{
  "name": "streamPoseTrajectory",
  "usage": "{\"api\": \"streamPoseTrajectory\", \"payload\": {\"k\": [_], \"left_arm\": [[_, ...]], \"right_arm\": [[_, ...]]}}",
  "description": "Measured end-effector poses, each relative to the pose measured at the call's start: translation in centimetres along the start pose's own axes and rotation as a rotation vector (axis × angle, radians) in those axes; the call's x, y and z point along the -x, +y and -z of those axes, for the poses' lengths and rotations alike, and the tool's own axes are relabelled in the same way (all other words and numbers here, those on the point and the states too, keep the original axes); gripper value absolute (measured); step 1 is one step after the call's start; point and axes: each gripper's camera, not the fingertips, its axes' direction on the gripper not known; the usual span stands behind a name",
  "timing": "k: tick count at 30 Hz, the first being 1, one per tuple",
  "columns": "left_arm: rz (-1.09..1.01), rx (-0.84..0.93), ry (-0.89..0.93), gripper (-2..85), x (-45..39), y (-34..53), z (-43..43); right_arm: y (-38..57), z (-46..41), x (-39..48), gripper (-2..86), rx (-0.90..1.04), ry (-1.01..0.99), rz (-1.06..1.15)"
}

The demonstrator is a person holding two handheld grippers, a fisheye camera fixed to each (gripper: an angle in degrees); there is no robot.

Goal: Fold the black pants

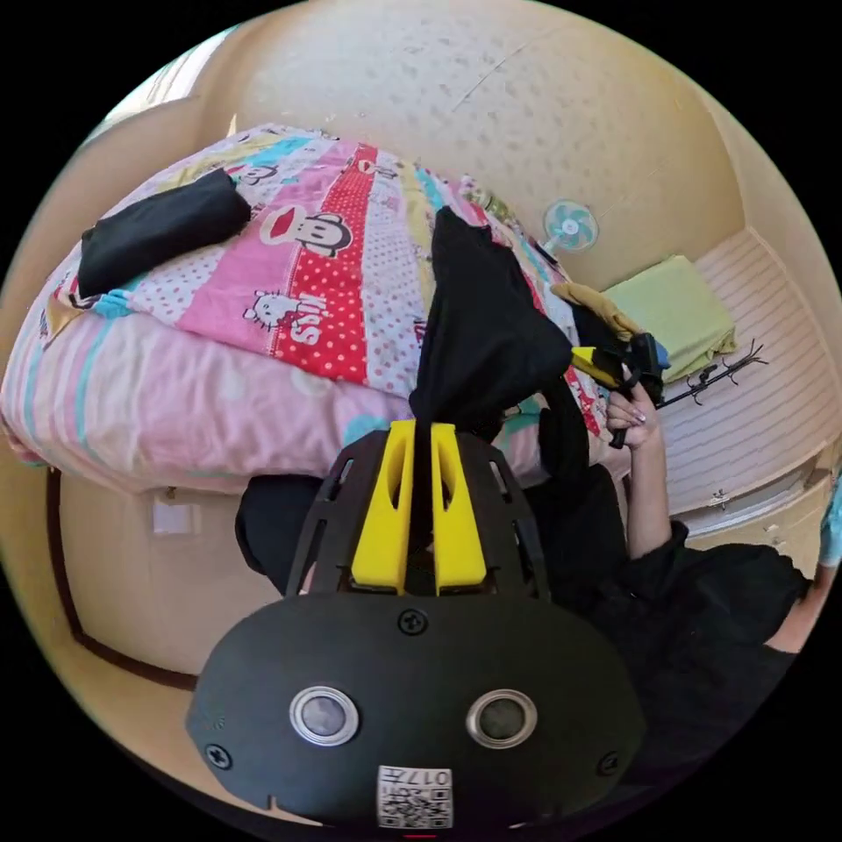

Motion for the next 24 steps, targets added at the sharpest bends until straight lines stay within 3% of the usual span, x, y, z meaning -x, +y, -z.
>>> {"api": "streamPoseTrajectory", "payload": {"k": [3,6,10,12,14,17,20,22,24], "left_arm": [[0.05,-0.083,-0.077,5.4,1.0,2.7,0.1],[0.011,-0.186,-0.021,6.5,1.1,5.0,0.1],[-0.005,-0.143,0.09,9.7,0.9,4.5,-2.5],[-0.019,-0.137,0.001,10.7,0.4,3.5,-3.6],[-0.014,-0.077,-0.049,9.8,0.5,2.4,-5.4],[-0.002,0.088,0.042,6.1,0.6,1.0,-7.8],[-0.136,0.092,0.044,4.1,-1.0,1.6,-5.8],[-0.199,0.043,0.148,3.1,-1.1,2.4,-3.0],[-0.248,-0.087,0.462,1.9,0.5,3.3,1.2]], "right_arm": [[5.0,2.1,-0.1,8.3,-0.111,0.117,0.013],[8.5,1.3,1.2,10.2,-0.118,0.249,0.022],[8.1,-6.6,3.9,12.9,0.019,0.251,0.171],[7.3,-10.1,4.7,13.8,0.037,0.336,0.215],[6.4,-12.5,5.4,14.5,0.007,0.383,0.245],[4.5,-15.0,5.9,15.6,-0.007,0.422,0.229],[3.9,-15.1,7.4,15.0,0.012,0.432,0.26],[4.4,-14.0,9.2,12.3,0.011,0.459,0.319],[4.5,-12.5,10.2,8.6,0.019,0.431,0.333]]}}
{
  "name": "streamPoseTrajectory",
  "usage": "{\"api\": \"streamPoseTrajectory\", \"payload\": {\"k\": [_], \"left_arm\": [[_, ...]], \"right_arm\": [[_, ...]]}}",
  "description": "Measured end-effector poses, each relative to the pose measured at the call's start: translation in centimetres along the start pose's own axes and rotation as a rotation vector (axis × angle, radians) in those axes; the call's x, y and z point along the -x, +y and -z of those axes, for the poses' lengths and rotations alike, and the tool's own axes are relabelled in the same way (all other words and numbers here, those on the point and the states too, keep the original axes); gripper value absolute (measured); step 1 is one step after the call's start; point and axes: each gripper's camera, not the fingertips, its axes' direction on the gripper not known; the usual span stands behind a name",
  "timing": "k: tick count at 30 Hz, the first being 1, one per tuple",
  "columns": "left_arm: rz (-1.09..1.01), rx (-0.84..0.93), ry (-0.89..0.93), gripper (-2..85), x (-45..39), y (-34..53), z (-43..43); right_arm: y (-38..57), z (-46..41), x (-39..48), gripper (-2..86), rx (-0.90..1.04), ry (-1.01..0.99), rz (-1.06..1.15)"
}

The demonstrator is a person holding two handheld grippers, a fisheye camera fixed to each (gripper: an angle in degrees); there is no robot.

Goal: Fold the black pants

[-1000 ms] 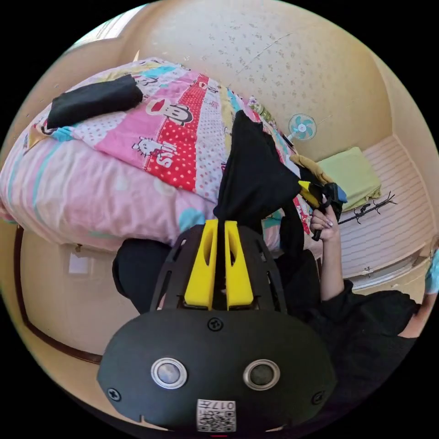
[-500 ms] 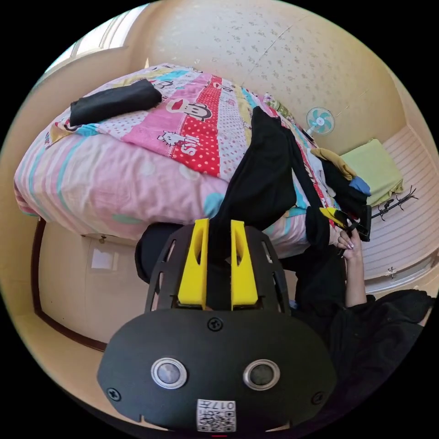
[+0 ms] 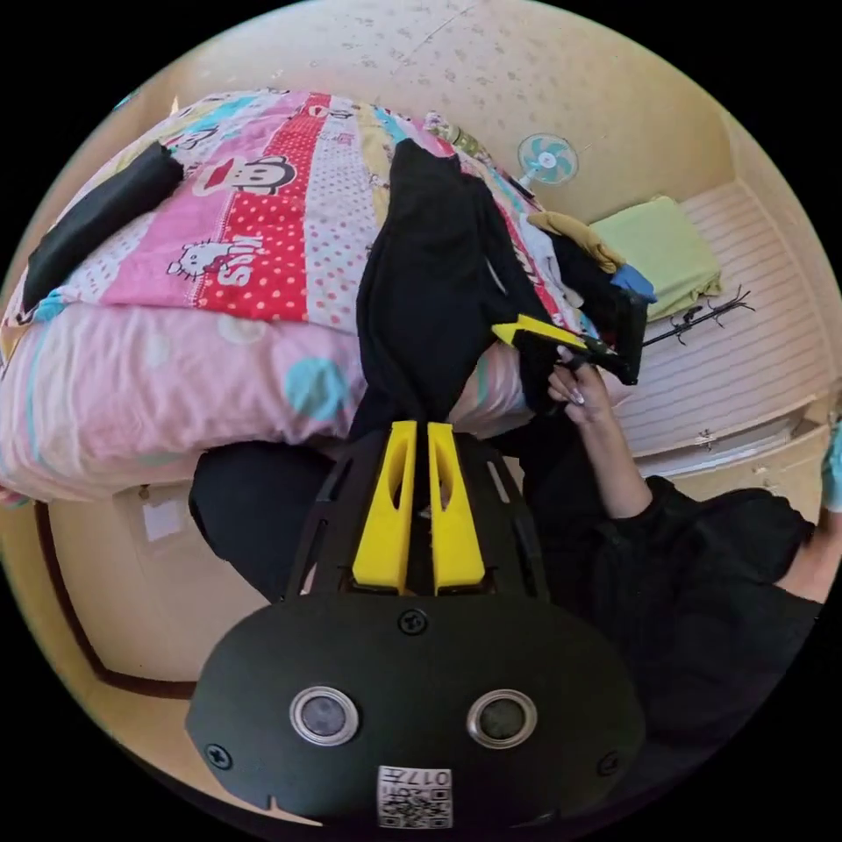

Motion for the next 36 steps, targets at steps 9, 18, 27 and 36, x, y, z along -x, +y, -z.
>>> {"api": "streamPoseTrajectory", "payload": {"k": [9,18,27,36], "left_arm": [[0.125,-0.085,0.05,2.4,5.6,0.2,3.6],[0.231,-0.13,-0.118,6.5,7.1,5.1,1.6],[-0.161,0.174,0.22,7.9,-1.9,-0.5,-19.3],[-0.271,0.232,-0.251,11.4,-5.8,-0.7,-33.5]], "right_arm": [[-0.4,5.8,-3.7,4.4,-0.2,-0.397,-0.198],[4.2,5.9,-1.9,13.7,0.06,0.147,-0.322],[3.3,8.0,0.9,15.0,0.015,0.261,-0.261],[9.5,10.6,-7.0,16.3,0.064,0.139,-0.555]]}}
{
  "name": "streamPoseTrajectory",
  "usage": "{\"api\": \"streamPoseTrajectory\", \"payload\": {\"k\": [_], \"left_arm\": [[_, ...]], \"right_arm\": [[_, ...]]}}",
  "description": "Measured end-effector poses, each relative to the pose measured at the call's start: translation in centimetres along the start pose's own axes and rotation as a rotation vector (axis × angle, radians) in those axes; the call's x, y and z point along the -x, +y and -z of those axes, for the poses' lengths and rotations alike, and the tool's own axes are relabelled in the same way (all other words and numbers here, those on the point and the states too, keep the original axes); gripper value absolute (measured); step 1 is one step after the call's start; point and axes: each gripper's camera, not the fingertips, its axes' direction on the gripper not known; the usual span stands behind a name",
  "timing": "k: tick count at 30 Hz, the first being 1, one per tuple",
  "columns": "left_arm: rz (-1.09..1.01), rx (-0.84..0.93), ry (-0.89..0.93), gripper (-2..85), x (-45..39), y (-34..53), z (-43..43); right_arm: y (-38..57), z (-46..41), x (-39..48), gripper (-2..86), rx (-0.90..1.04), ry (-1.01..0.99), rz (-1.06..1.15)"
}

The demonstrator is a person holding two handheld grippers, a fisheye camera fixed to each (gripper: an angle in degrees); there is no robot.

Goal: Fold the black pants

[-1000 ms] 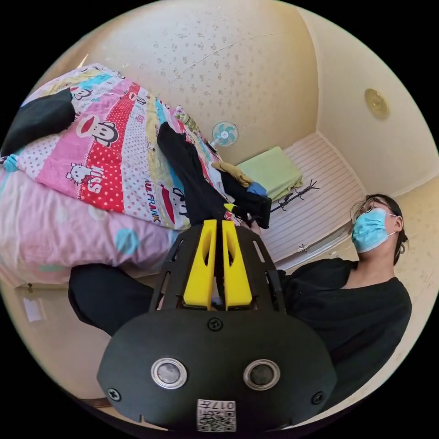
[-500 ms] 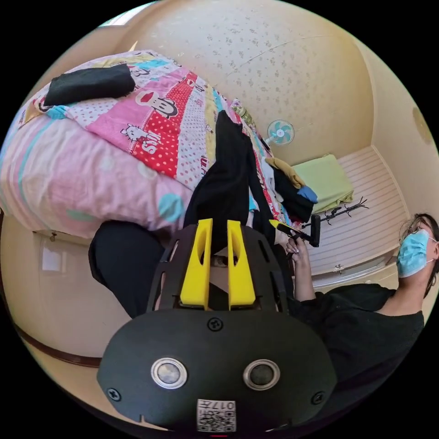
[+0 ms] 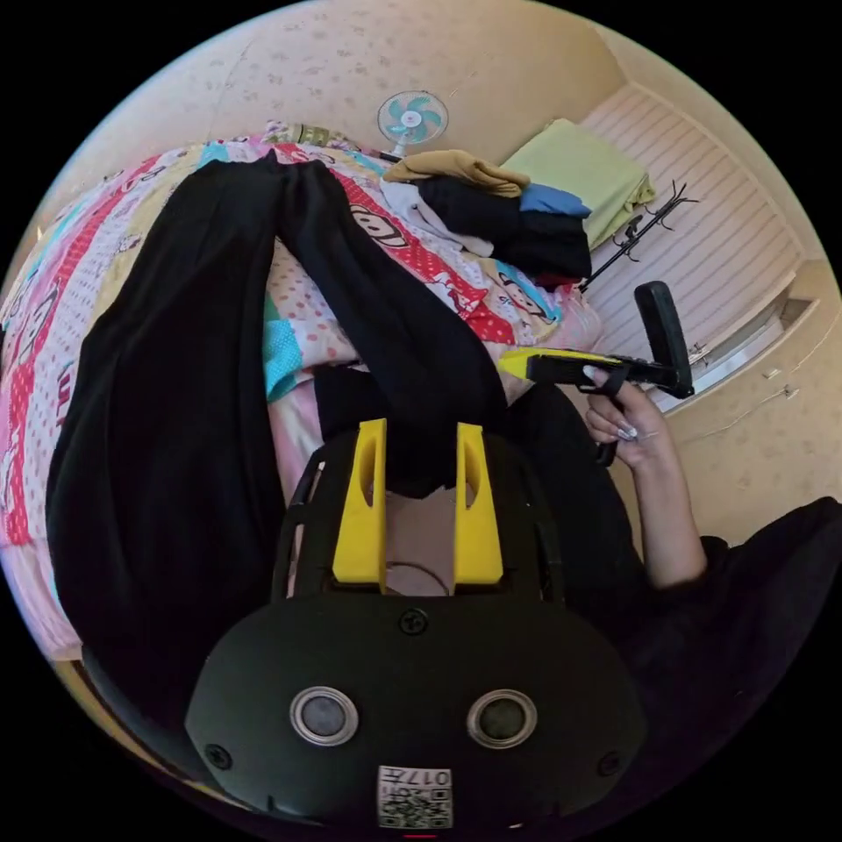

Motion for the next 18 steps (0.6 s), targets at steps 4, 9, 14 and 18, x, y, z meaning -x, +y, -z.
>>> {"api": "streamPoseTrajectory", "payload": {"k": [4,9,14,18], "left_arm": [[-0.011,-0.007,-0.042,10.3,-0.4,0.3,-2.2],[-0.008,0.094,0.203,5.5,0.8,-0.9,2.6],[0.059,-0.073,0.616,3.9,4.4,1.3,8.5],[0.229,0.037,0.493,5.0,8.1,4.4,4.1]], "right_arm": [[-0.7,1.0,0.3,9.4,0.062,-0.092,0.058],[0.8,11.2,-3.5,3.4,-0.212,-0.709,0.189],[3.1,14.6,-8.3,2.6,-0.168,-0.488,0.024],[4.3,12.9,-10.4,2.4,-0.082,-0.363,-0.139]]}}
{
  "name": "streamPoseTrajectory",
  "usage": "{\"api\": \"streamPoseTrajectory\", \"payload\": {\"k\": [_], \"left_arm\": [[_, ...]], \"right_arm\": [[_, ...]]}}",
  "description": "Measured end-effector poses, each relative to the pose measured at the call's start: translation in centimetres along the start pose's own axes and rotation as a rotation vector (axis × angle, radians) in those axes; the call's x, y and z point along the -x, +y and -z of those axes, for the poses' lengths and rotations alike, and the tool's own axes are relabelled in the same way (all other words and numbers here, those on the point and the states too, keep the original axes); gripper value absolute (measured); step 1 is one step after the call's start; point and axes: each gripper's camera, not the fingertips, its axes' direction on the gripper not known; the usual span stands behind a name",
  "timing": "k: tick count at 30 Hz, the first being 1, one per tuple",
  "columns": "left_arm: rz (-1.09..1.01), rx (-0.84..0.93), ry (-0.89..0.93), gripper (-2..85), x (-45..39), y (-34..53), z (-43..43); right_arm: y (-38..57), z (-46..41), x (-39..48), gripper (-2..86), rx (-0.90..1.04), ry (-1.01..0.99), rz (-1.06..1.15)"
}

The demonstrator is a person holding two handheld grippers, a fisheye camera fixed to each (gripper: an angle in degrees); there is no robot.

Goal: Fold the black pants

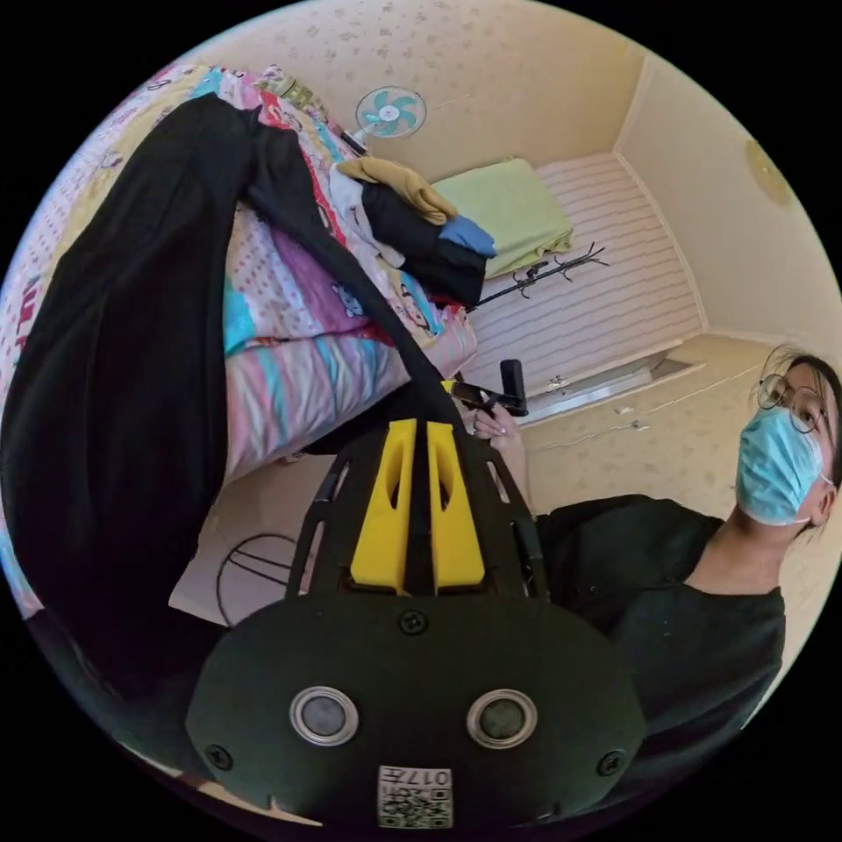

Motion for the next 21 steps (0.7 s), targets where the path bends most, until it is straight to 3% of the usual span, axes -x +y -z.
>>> {"api": "streamPoseTrajectory", "payload": {"k": [2,7,12,14,18,21], "left_arm": [[0.029,0.024,0.028,6.2,1.6,0.6,-1.8],[-0.094,0.024,0.082,7.3,-0.4,-0.7,-5.6],[-0.15,-0.127,-0.346,10.7,-0.7,-2.8,-12.3],[-0.11,-0.118,-0.361,9.5,1.3,-3.5,-15.5],[-0.088,-0.264,-0.405,7.3,2.0,-2.0,-17.3],[-0.121,-0.237,-0.372,3.6,1.9,-1.4,-17.4]], "right_arm": [[-0.2,-0.3,0.3,2.4,0.005,-0.072,0.008],[-1.9,-0.7,4.0,2.3,0.126,0.006,0.096],[-2.5,0.3,5.0,2.4,0.143,0.059,0.084],[-2.5,0.6,5.2,2.4,0.138,0.067,0.071],[-2.4,1.0,6.1,2.3,0.129,0.076,0.081],[-2.4,0.9,6.1,2.2,0.136,0.084,0.066]]}}
